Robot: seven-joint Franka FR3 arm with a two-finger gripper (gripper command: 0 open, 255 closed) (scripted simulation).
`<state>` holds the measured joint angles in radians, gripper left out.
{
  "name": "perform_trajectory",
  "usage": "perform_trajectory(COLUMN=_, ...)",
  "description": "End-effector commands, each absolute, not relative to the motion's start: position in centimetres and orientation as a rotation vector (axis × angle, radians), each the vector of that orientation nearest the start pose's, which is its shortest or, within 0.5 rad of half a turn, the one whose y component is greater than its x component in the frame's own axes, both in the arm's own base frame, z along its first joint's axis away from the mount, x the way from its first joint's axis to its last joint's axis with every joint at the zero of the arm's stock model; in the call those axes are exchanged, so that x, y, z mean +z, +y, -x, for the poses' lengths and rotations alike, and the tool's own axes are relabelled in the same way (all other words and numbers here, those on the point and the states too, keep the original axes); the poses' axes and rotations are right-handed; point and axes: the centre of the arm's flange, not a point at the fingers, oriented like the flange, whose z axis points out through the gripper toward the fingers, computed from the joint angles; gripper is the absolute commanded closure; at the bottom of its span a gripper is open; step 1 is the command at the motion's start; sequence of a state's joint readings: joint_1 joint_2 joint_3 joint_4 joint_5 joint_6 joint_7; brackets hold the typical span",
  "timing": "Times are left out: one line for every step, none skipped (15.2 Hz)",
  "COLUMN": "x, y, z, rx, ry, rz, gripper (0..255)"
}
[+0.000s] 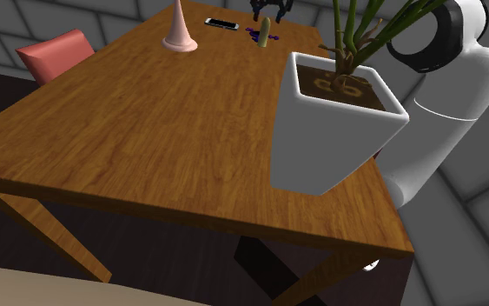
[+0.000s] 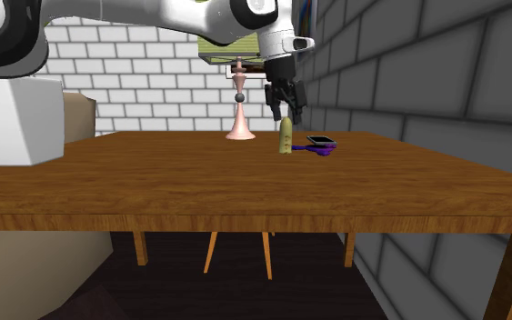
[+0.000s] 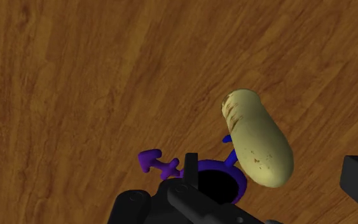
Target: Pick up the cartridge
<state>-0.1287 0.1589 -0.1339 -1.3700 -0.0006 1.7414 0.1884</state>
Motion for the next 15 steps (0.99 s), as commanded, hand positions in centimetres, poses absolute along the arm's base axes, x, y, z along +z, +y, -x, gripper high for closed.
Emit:
perform_trajectory(x=63.5, y=-15.4, z=-60.2, rx=-0.339, ry=0.7, rz=3.074, gripper=0)
perform_trajectory(x=63.0, y=-15.4, z=-60.2, rx=-0.339, ry=0.7, rz=3.074, gripper=0)
perform_trajectory(x=62.4, y=-15.4, z=-60.2, rx=-0.339, ry=0.7, rz=3.074, gripper=0)
perform_trajectory(x=62.1, y=-15.4, z=-60.2, rx=-0.339, ry=0.7, rz=3.074, gripper=0)
perform_trajectory(x=62.1, y=-15.4, z=-60.2, rx=-0.339, ry=0.7, rz=3.074, gripper=0)
perform_trajectory(x=62.1, y=-15.3, z=-60.2, rx=-0.339, ry=0.7, rz=3.074, gripper=255)
perform_trajectory(x=62.1, y=-15.3, z=-60.2, rx=-0.339, ry=0.7, rz=3.074, gripper=255)
perform_trajectory(x=62.1, y=-15.3, z=-60.2, rx=-0.339, ry=0.7, rz=3.074, gripper=255)
perform_trajectory(x=62.1, y=-15.3, z=-60.2, rx=-0.339, ry=0.7, rz=3.074, gripper=255)
perform_trajectory(x=62.1, y=-15.3, z=-60.3, rx=-0.339, ry=0.7, rz=3.074, gripper=255)
perform_trajectory(x=62.1, y=-15.3, z=-60.3, rx=-0.339, ry=0.7, rz=3.074, gripper=255)
perform_trajectory(x=62.1, y=-15.3, z=-60.3, rx=-0.339, ry=0.7, rz=3.074, gripper=255)
perform_trajectory(x=62.1, y=-15.3, z=-60.3, rx=-0.339, ry=0.7, rz=3.074, gripper=255)
perform_trajectory(x=62.1, y=-15.3, z=-60.3, rx=-0.339, ry=0.7, rz=3.074, gripper=255)
perform_trajectory(x=62.1, y=-15.4, z=-60.2, rx=-0.339, ry=0.7, rz=3.074, gripper=255)
